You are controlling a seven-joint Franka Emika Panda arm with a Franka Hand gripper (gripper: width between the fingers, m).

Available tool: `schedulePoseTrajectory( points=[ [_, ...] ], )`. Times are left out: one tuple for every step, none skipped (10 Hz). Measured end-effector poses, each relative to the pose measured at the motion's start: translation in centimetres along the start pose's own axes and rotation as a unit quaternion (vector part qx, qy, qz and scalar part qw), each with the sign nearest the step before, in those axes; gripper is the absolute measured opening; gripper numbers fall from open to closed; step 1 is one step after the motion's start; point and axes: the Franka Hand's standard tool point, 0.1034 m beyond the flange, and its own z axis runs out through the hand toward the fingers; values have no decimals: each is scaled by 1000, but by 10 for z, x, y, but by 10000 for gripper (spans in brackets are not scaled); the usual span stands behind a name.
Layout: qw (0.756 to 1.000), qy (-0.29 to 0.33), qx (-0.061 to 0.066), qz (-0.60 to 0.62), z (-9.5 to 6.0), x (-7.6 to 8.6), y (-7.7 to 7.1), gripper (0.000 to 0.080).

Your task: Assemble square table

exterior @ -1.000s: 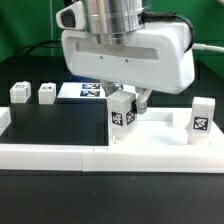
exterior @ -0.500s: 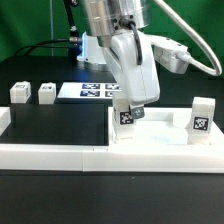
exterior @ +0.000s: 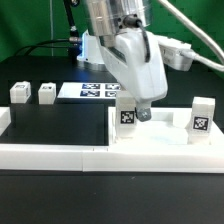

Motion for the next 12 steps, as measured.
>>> schedulePoseTrajectory(
  points=[
    [996,5,2,-88,-4,1,-2,637],
    [992,7,2,-126,-3,2,-1,646],
    [988,6,1,-155,-3,1,0,646],
    [984,6,1,-181,-3,1,0,648],
    [975,7,1,-220,-3,2,0,648],
    [963,7,0,-269,-3,2,0,648],
    [925,16,-13,-380,-6,7,-2,648],
    [887,27,-24,-460,-10,6,-7,648],
    [855,32,-24,-518,-10,4,-11,648],
    [857,30,-23,-514,-9,5,-9,648],
    [858,30,-23,-512,-9,6,-9,648],
    [864,30,-23,-503,-9,5,-9,523]
  ],
)
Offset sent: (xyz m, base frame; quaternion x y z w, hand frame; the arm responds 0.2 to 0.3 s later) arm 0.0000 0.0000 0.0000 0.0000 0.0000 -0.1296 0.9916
